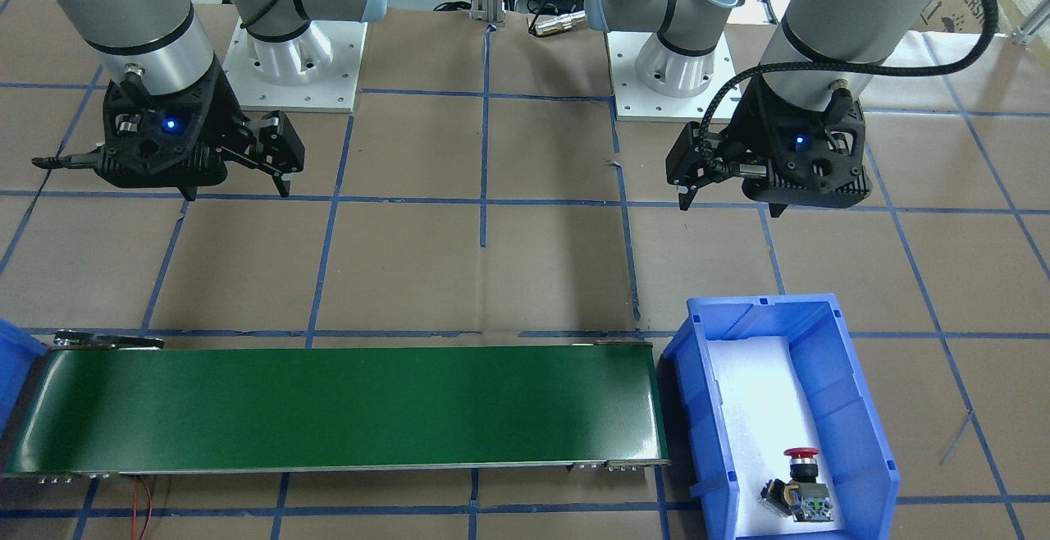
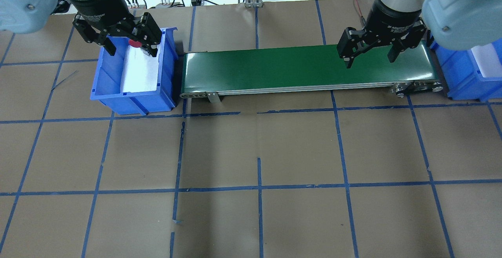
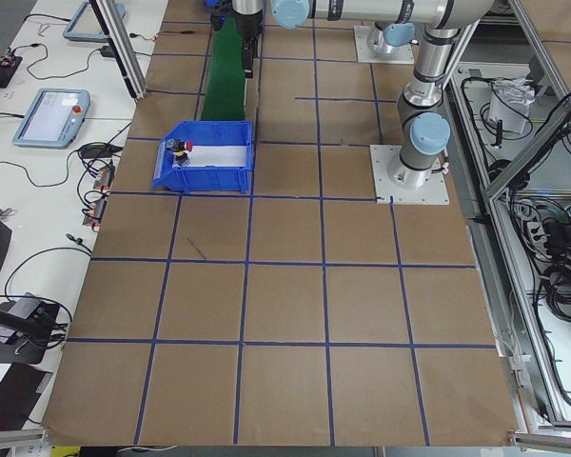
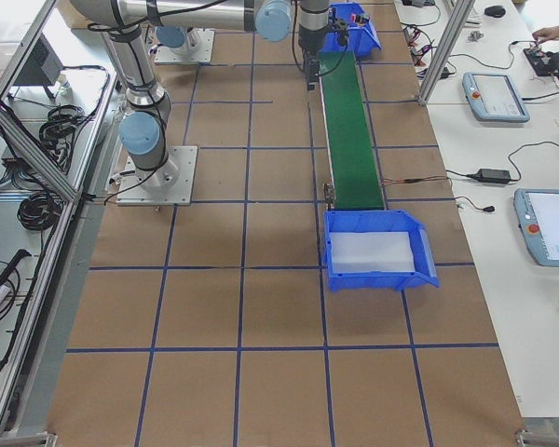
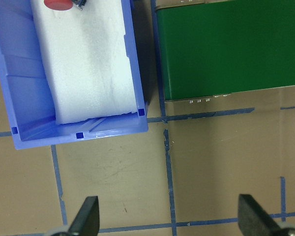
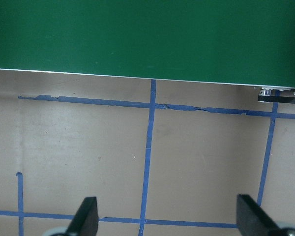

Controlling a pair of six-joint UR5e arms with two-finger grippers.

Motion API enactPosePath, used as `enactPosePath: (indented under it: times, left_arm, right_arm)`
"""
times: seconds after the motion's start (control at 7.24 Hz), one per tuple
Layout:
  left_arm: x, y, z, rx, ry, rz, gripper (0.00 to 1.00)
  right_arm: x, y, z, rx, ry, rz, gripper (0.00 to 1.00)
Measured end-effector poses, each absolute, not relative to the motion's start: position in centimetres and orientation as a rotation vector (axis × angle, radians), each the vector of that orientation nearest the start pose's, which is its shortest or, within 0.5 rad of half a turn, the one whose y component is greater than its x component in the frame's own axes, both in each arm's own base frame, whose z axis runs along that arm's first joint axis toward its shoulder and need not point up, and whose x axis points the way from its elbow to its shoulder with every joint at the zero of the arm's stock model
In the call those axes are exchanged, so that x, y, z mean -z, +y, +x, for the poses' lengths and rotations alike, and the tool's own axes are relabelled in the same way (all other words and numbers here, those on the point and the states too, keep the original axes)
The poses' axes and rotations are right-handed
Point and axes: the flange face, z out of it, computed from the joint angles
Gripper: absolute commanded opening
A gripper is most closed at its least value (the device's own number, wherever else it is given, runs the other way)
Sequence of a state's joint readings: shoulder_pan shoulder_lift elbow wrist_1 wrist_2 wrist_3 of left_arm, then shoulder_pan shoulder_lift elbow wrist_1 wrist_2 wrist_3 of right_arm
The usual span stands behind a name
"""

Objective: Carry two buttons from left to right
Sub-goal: 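Lower the left gripper into the blue bin and grasp the red button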

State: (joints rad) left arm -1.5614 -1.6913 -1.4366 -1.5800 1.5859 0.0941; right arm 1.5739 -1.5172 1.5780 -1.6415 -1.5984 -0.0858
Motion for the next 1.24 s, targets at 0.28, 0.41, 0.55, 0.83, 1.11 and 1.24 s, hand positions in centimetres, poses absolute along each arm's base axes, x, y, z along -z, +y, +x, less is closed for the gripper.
enactPosePath:
  times: [0.28,0.41,0.55,0.83,1.11,1.24]
  left_arm:
    - [-49.0,-54.6,-12.7,0.010,3.124,0.133,1.00]
    - [-49.0,-54.7,-12.7,0.014,3.124,0.136,1.00]
    - [-48.8,-54.8,-12.7,0.013,3.124,0.138,1.00]
    - [-48.7,-54.9,-12.6,0.009,3.121,0.139,1.00]
    - [-48.3,-55.4,-12.0,-0.003,3.113,0.123,1.00]
    - [-47.4,-56.3,-11.1,-0.021,3.110,0.094,1.00]
  right_arm:
    - [-46.5,-51.4,13.2,0.014,3.166,-0.141,1.00]
    - [-46.5,-51.4,13.2,0.015,3.166,-0.141,1.00]
    - [-46.5,-51.4,13.2,0.015,3.166,-0.141,1.00]
    - [-46.4,-51.4,13.2,0.012,3.166,-0.141,1.00]
    - [-46.4,-51.4,13.2,0.011,3.166,-0.141,1.00]
    - [-46.4,-51.4,13.2,0.011,3.166,-0.141,1.00]
